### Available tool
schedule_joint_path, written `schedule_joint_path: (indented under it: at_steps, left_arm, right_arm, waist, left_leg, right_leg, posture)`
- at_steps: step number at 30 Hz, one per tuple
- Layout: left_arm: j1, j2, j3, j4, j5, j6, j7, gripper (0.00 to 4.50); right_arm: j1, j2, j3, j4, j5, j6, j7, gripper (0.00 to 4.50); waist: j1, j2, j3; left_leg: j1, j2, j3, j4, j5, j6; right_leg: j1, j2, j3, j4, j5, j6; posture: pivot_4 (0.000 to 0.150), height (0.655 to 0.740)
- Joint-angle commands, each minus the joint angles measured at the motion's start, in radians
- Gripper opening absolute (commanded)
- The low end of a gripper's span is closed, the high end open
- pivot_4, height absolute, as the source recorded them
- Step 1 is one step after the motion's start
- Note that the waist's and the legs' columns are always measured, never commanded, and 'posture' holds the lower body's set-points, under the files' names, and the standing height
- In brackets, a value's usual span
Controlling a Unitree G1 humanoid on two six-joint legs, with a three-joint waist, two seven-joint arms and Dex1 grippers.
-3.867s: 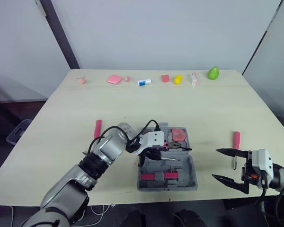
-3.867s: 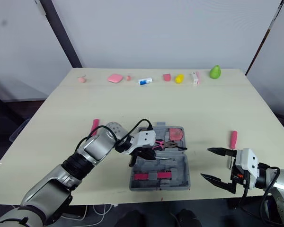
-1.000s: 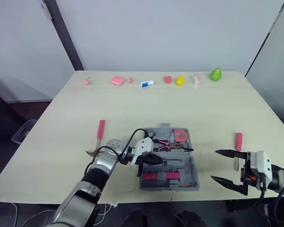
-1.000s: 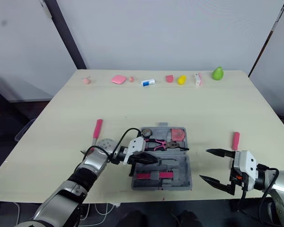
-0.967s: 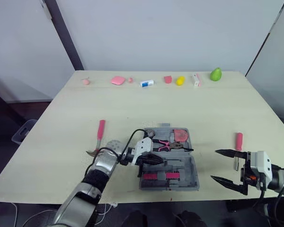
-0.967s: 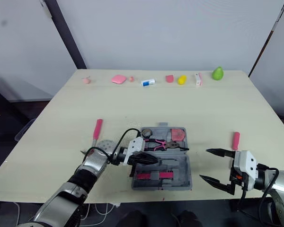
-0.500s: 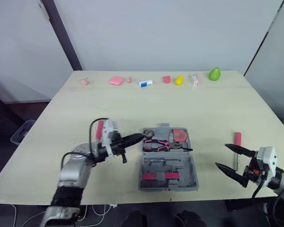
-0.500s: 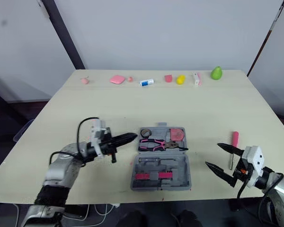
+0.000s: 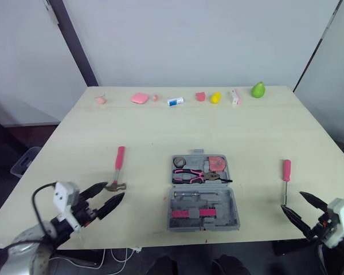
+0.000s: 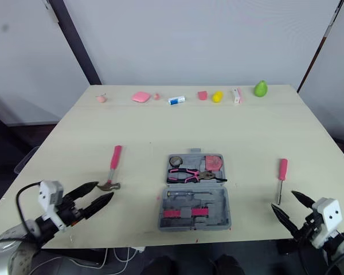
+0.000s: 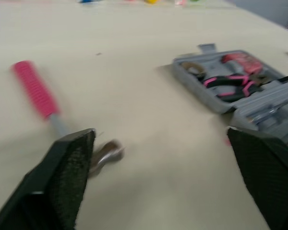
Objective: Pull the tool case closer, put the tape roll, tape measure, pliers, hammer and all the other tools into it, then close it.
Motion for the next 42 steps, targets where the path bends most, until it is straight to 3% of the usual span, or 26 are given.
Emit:
schedule_joint_path:
  at_steps: [1,8,13,22,27,34,42]
  left_arm:
    - [0.097,0.000,0.080,-0.022,0.002,-0.061,0.009,4.48]
    - [0.207,-0.068,0.097,-0.091,-0.014,-0.085,0.062,4.48]
    - [0.202,-0.082,0.073,-0.109,-0.003,-0.086,0.086,4.48]
    - [0.021,-0.107,-0.008,-0.111,0.098,-0.058,0.320,4.48]
    - [-0.126,-0.106,-0.033,-0.082,0.146,0.049,0.506,4.48]
    - [-0.251,-0.125,-0.082,-0.072,0.199,0.177,0.653,4.48]
    - [-0.383,-0.209,-0.168,-0.034,0.296,0.302,0.865,4.48]
  right_arm:
    - [0.063,0.021,-0.060,-0.040,0.007,-0.034,-0.030,4.50]
    - [0.100,0.065,-0.097,-0.005,0.007,-0.062,-0.081,4.50]
    - [0.092,0.059,-0.087,0.008,-0.004,-0.071,-0.074,4.50]
    - [-0.004,-0.003,-0.004,-0.073,0.021,-0.044,0.033,4.50]
    - [-0.083,-0.068,0.050,-0.127,0.067,-0.008,0.137,4.50]
    - [-0.196,-0.166,0.122,-0.199,0.149,0.103,0.272,4.50]
    - [-0.253,-0.151,0.159,-0.186,0.117,0.097,0.279,4.50]
  waist:
    - [0.000,0.000,0.000]
    - [-0.003,0.000,0.000]
    - [-0.002,0.000,0.000]
    - [-0.002,0.000,0.000]
    - [-0.002,-0.001,0.000]
    - [-0.002,-0.001,0.000]
    - [0.008,-0.003,0.001]
  left_leg:
    - [0.001,0.000,0.000,0.000,0.000,0.000]
    - [0.001,0.006,0.001,-0.001,0.000,0.000]
    - [0.002,0.006,0.001,-0.001,0.000,0.000]
    - [0.002,0.004,0.002,-0.001,0.000,0.000]
    - [0.001,0.003,0.002,-0.001,0.000,0.000]
    - [0.001,0.002,0.001,-0.001,0.000,0.000]
    - [-0.001,0.000,-0.001,-0.001,0.000,0.000]
  right_leg:
    - [0.000,0.000,0.000,0.000,0.000,0.000]
    - [-0.001,0.000,0.002,-0.001,0.000,0.000]
    - [-0.001,0.000,0.003,-0.001,-0.002,0.003]
    - [-0.001,0.001,0.003,0.000,0.000,0.000]
    - [-0.001,0.002,0.002,0.000,0.000,0.000]
    - [0.000,0.002,0.002,0.000,0.003,0.004]
    - [0.000,0.001,0.000,0.000,0.003,0.004]
  posture:
    - [0.150,0.7400]
    - [0.150,0.7400]
    - [0.150,0.7400]
    - [0.150,0.7400]
    - [0.150,0.7400]
    - [0.150,0.7400]
    - [0.150,0.7400]
